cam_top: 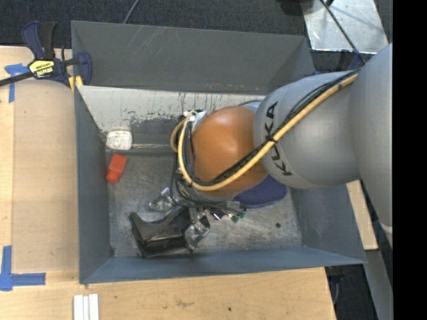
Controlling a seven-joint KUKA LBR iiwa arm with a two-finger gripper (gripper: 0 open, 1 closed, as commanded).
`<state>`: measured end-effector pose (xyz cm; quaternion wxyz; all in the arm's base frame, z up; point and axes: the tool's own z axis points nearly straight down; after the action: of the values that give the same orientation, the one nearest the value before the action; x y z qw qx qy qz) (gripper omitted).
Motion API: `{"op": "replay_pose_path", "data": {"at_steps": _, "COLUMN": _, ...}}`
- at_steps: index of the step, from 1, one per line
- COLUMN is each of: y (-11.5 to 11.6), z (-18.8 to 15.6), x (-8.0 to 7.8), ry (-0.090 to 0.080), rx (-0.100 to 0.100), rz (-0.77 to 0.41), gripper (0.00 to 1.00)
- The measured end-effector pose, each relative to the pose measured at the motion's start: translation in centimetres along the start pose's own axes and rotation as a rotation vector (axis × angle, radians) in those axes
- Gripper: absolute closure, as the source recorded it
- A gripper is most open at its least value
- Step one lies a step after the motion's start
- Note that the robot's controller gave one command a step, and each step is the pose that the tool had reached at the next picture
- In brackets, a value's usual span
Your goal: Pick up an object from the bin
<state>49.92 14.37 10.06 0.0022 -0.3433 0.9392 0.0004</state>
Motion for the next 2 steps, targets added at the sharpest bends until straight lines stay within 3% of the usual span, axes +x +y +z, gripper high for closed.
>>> {"op": "replay_pose_path", "data": {"at_steps": 1, "y": -3.0, "z": -0.4, "x": 0.1, "ry": 0.004, "rx": -0.002, "rz": -0.319, "gripper": 0.00}}
{"op": "replay_pose_path", "data": {"at_steps": 2, "y": -4.0, "z": 1.9, "x": -1.3, "ry": 0.018, "rx": -0.012, "rz": -0.586, "gripper": 0.00}}
